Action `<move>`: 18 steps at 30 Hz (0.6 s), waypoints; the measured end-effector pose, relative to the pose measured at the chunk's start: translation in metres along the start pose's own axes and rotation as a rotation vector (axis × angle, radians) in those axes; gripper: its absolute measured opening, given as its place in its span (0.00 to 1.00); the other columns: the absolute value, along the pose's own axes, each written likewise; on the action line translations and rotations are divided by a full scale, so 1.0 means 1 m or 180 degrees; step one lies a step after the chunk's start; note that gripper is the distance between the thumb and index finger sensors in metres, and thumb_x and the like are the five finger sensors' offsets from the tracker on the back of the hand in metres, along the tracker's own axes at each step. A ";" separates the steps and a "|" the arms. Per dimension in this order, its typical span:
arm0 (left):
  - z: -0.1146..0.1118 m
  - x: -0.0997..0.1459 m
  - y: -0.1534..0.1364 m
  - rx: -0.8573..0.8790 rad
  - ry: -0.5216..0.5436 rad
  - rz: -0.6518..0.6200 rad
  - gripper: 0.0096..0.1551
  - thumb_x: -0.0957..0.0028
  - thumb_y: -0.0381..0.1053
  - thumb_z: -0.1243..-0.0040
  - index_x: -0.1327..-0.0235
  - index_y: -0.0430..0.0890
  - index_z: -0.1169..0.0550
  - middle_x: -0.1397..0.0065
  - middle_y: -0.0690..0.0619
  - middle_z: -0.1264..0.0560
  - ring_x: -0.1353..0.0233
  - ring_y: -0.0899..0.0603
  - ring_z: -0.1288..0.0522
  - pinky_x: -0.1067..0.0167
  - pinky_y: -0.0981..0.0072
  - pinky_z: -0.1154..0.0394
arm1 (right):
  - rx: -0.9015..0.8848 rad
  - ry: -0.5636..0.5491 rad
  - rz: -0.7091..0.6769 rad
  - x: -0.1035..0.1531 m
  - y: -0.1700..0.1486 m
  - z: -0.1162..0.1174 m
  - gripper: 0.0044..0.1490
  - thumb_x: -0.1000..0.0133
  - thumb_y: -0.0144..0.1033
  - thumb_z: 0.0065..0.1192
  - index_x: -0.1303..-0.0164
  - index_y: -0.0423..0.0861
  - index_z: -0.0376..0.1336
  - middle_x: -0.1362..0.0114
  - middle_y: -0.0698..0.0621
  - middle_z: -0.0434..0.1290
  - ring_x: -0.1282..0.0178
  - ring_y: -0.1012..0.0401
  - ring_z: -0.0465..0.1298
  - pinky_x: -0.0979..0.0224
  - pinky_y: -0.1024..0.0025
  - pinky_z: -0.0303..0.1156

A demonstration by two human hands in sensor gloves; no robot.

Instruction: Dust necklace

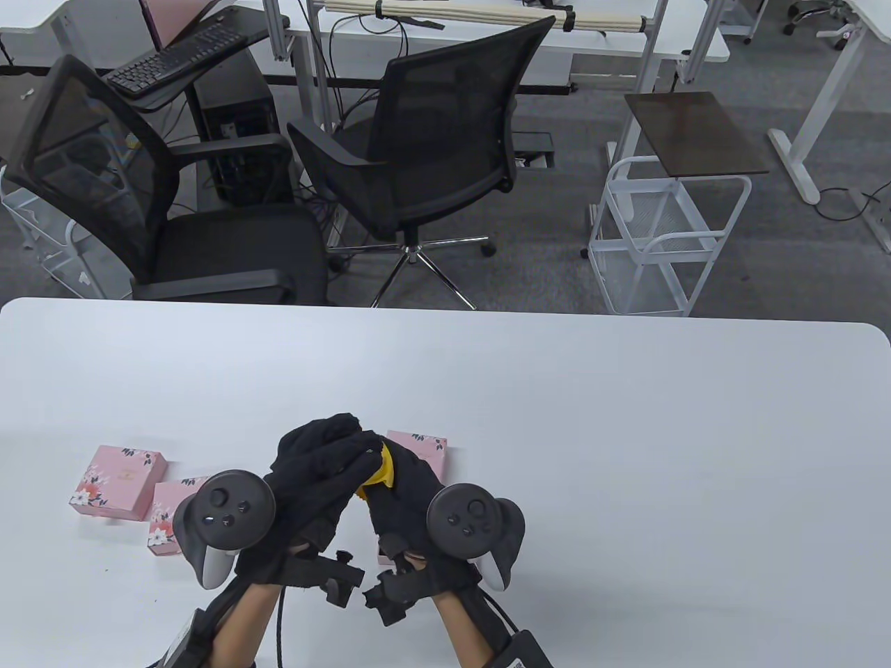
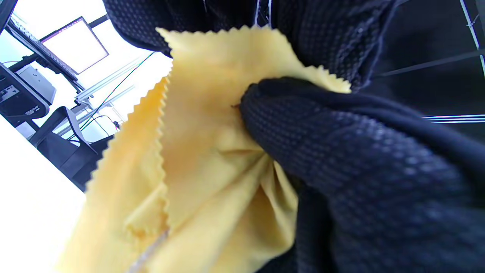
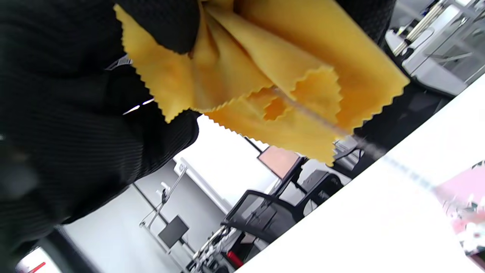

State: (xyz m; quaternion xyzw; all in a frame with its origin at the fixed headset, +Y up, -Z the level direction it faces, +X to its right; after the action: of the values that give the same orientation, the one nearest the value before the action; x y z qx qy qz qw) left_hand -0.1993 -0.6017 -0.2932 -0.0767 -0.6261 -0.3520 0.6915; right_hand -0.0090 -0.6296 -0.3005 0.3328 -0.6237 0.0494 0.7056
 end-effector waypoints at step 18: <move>0.015 0.001 -0.001 0.0190 0.0108 -0.0083 0.19 0.44 0.60 0.30 0.44 0.55 0.12 0.33 0.51 0.16 0.33 0.41 0.24 0.39 0.51 0.24 | 0.0125 0.0295 0.0011 -0.001 0.000 0.008 0.26 0.30 0.36 0.56 0.23 0.39 0.62 0.29 0.35 0.73 0.38 0.40 0.76 0.33 0.44 0.71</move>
State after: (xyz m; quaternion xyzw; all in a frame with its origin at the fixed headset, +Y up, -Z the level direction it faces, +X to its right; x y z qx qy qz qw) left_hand -0.2123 -0.5947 -0.2893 -0.0419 -0.6254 -0.3434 0.6994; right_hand -0.0162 -0.6336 -0.3013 0.3428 -0.5898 0.0783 0.7269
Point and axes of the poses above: the tracker on the back of each hand, its own y axis roughly to the thumb side, its own x axis roughly from the fingertips to the wrist, z = x × y, the point moved 1 cm from there along -x, roughly from the wrist to the fingertips
